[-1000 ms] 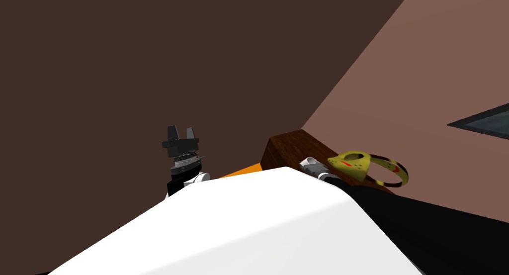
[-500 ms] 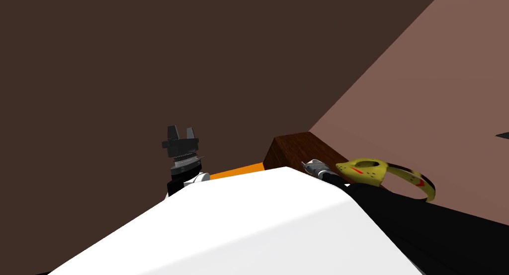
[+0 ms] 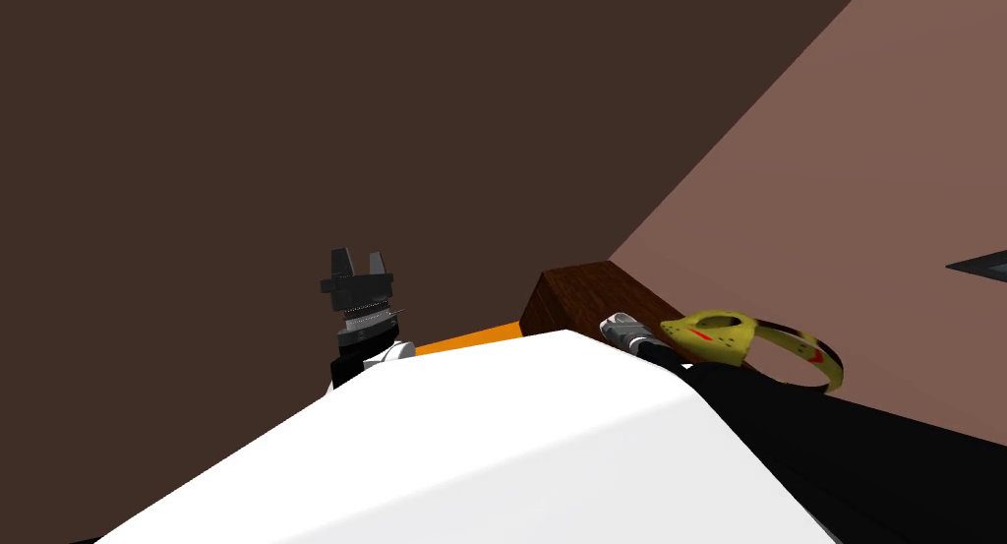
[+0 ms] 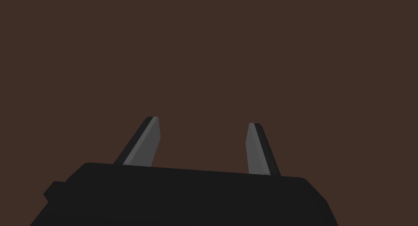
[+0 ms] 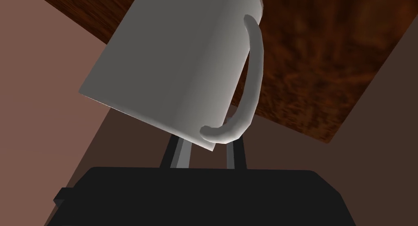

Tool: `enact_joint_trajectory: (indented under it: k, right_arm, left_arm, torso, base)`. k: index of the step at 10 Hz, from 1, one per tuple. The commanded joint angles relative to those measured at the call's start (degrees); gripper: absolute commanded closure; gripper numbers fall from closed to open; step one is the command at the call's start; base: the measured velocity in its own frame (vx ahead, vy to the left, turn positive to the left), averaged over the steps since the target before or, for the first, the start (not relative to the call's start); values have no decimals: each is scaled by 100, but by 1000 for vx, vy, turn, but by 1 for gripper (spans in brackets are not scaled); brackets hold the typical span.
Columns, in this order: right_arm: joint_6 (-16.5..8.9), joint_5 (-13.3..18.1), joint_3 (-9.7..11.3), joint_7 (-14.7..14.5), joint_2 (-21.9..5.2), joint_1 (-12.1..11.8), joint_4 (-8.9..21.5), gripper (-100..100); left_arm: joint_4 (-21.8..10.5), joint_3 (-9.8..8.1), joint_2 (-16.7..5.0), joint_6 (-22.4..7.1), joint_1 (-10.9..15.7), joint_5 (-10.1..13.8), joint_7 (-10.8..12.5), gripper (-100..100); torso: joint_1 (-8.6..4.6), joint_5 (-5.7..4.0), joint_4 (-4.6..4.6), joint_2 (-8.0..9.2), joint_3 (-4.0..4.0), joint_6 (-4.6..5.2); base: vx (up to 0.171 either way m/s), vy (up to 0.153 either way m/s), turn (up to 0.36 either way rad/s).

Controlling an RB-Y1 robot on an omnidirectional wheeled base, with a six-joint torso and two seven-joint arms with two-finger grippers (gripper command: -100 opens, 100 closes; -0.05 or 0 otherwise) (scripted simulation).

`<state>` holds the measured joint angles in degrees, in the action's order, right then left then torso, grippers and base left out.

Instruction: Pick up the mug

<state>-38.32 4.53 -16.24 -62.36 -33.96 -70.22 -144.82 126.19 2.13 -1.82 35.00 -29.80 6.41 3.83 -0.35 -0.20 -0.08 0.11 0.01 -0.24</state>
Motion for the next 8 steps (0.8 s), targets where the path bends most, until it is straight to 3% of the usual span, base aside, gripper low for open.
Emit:
enact_joint_trajectory:
  k: [1,2,5,6,7,8]
  right_arm:
    - [0,0,0,0,0,0,0,0]
    - [150,45,20,-128,-54,-145,-76,100]
    - [453,158,150,-309,-36,-531,-415,100]
    - [503,177,172,-339,-33,-595,-472,100]
    - [443,129,137,-305,-74,-512,-393,100]
    - [457,127,137,-312,-78,-520,-402,0]
  left_arm:
    - [0,0,0,0,0,0,0,0]
    - [0,0,0,0,0,0,0,0]
    - [0,-1,-1,0,-2,0,0,0]
    - [0,-1,0,0,-2,0,0,0]
    - [0,-1,0,0,-1,0,0,0]
    - [0,0,0,0,0,0,0,0]
  torso:
    - [0,0,0,0,0,0]
    - [-3,-1,0,-1,-1,0]
    - [-7,1,-5,-27,-15,6]
    - [-2,4,-5,-31,-17,5]
    - [3,6,-3,-28,-15,3]
    - [3,7,0,-16,-8,1]
  base:
    - [0,0,0]
    - [43,-23,-209]
    - [85,-27,-277]
    - [74,-4,-180]
    - [28,2,-23]
    - [6,1,7]
